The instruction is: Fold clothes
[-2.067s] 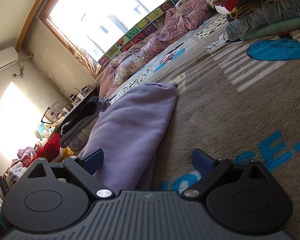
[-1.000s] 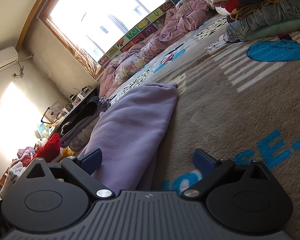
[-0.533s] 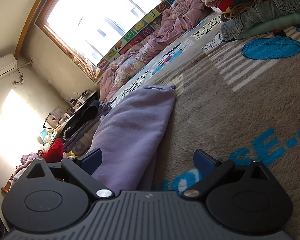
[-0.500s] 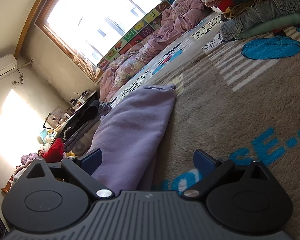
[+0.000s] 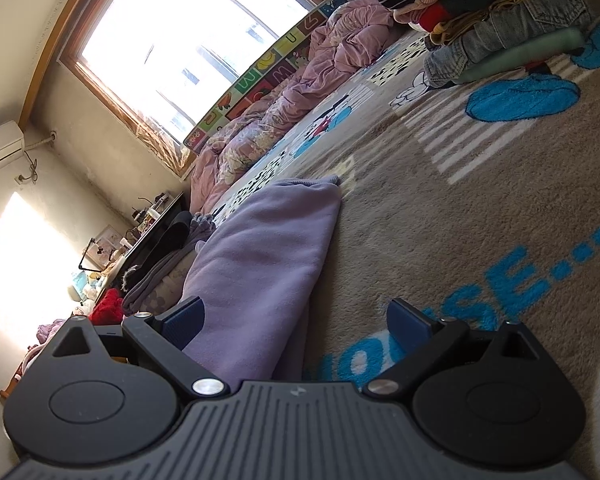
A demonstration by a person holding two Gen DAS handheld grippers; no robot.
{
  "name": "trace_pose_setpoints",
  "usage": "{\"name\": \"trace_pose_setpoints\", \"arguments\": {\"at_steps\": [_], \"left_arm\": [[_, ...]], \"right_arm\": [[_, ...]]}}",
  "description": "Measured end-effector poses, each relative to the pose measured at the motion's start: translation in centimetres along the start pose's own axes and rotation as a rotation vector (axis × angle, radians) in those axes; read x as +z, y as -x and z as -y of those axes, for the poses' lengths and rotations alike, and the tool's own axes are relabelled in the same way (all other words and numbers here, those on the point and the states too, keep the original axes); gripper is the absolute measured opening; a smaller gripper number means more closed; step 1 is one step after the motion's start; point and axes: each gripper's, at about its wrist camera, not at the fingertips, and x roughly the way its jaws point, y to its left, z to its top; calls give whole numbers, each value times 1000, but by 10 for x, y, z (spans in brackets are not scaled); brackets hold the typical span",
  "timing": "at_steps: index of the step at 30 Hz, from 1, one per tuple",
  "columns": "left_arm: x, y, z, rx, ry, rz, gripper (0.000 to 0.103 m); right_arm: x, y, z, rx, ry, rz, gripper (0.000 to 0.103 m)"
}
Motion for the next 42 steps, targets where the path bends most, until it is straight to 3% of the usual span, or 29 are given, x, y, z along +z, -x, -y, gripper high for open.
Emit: {"name": "trace_pose_setpoints", "arguments": {"at_steps": [10, 16, 19, 25, 30, 32, 36, 40, 42], "left_arm": [[27, 0, -1, -62, 96, 11, 52], [64, -21, 3, -106, 164, 22, 67], [84, -41, 4, -117, 209, -5, 70], [113, -92, 4, -176, 403, -61, 76], [93, -124, 7, -248, 526, -95, 77], [87, -128, 10, -257, 496, -95, 77], [95, -129, 19, -269, 395, -100, 91], [93, -133, 27, -271, 333, -100, 96], [92, -134, 27, -279, 327, -101, 97]], "right_arm": [[0, 23, 4, -13, 8, 9, 97], [-4, 27, 7, -40, 35, -11, 96], [-6, 27, 7, -44, 47, -14, 96], [-9, 26, 7, -49, 68, -20, 97], [4, 14, 11, -50, 30, -30, 97], [12, 8, 13, -50, 8, -35, 97], [27, -5, 17, -50, -37, -45, 97], [47, -27, 23, -51, -70, -69, 80], [60, -45, 29, -46, -104, -82, 79]]}}
